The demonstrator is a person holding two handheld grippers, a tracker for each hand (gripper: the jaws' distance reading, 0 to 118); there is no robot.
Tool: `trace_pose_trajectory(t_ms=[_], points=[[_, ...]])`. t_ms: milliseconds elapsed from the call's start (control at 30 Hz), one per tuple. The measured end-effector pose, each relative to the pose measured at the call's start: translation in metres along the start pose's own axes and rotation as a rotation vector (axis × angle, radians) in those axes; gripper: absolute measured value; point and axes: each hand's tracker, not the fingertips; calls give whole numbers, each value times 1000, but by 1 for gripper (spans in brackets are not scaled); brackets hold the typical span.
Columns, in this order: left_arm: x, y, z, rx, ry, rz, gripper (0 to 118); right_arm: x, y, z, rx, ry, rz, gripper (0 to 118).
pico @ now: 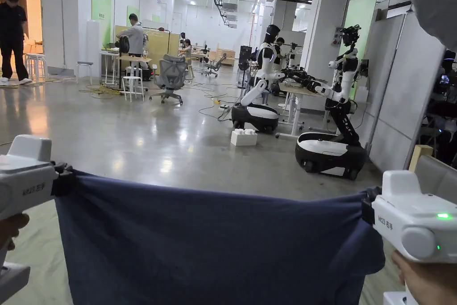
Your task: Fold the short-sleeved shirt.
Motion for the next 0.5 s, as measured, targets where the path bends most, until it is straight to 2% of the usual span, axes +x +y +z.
trace_pose_trajectory(t_ms=[300, 367, 433, 467, 500], points=[[5, -71, 92, 20, -7, 20, 5, -2, -59, 99, -3, 17, -11, 3], [9, -96, 114, 3, -5, -9, 5, -2, -83, 120, -75, 45, -42, 3], [11, -121, 138, -7, 4, -25, 5, -7, -101, 145, -39, 38, 12, 3], [8, -87, 105, -2, 1, 18, 5, -9, -116, 155, -106, 53, -13, 3], [8, -88, 105, -24, -7, 23, 5, -10, -124, 166, -75, 50, 24, 3]])
